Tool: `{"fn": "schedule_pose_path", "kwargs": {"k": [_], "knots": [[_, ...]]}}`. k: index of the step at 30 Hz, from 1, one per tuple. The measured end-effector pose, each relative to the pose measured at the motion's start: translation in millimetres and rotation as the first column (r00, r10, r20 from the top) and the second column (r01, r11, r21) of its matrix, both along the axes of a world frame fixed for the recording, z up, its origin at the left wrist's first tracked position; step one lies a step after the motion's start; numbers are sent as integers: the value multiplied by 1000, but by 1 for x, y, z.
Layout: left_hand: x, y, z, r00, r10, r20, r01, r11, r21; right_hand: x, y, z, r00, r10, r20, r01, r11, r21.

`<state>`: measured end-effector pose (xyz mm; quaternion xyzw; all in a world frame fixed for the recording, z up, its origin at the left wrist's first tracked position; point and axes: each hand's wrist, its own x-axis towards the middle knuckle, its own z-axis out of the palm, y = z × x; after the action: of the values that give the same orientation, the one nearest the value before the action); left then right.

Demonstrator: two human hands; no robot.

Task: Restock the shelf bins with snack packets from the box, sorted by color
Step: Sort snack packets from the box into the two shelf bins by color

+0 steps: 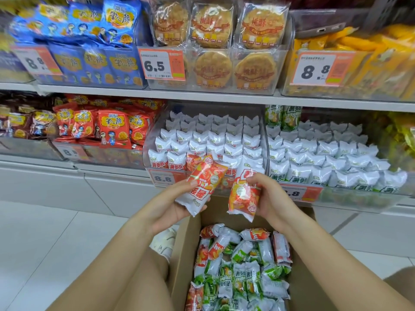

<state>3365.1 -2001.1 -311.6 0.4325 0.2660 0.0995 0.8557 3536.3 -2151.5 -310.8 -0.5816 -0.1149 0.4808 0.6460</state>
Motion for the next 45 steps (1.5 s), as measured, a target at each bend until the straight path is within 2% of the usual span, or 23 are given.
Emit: {"fn": "schedule_pose_path", "kwargs": {"k": [4, 7, 10, 13, 16, 19, 25, 27, 29, 31, 33, 36, 42, 43, 45], "knots": [[5, -1, 1, 997, -63, 37, 59, 994, 96, -2, 1, 5, 990, 82, 113, -79, 996, -32], [9, 8, 7, 992, 86, 91, -97, 988, 124, 2, -1, 13, 965, 85, 248, -69, 995, -75], [15, 24, 18, 963, 229, 142, -246, 963, 113, 19, -2, 25, 941, 6, 337, 21, 997, -76], [31, 37, 24, 944, 321, 72, -325, 944, 60, 43, 1, 37, 929, -174, 327, 155, 984, 83], [57, 49, 28, 945, 325, -26, -325, 946, 19, 76, 10, 40, 906, -272, 324, 240, 961, 134], [89, 63, 25, 954, 279, -108, -280, 960, 11, 109, 24, 33, 907, -258, 333, 253, 966, 58], [160, 90, 14, 978, 203, -51, -200, 978, 60, 162, 65, 25, 834, -275, 478, 322, 947, -18], [184, 99, 9, 954, 294, -54, -278, 941, 194, 176, 84, 21, 824, -287, 488, 343, 939, -27], [206, 111, 4, 910, 412, -47, -373, 862, 342, 184, 104, 18, 812, -300, 500, 371, 927, -46], [229, 120, 2, 886, 463, -31, -420, 828, 370, 187, 122, 15, 771, -308, 557, 401, 915, -49], [248, 128, 1, 876, 482, -3, -451, 822, 348, 190, 141, 13, 698, -314, 644, 414, 910, -6], [269, 133, -3, 864, 504, -6, -450, 776, 442, 196, 157, 9, 604, -248, 758, 401, 916, -21], [292, 127, 4, 805, 562, 192, -568, 635, 523, 208, 159, 7, 458, -273, 846, 384, 919, 89], [294, 123, 5, 814, 541, 212, -553, 608, 569, 210, 159, 6, 435, -241, 867, 379, 923, 66], [298, 119, -2, 862, 475, 176, -436, 518, 736, 209, 158, 2, 331, -104, 938, 371, 928, -29]]}}
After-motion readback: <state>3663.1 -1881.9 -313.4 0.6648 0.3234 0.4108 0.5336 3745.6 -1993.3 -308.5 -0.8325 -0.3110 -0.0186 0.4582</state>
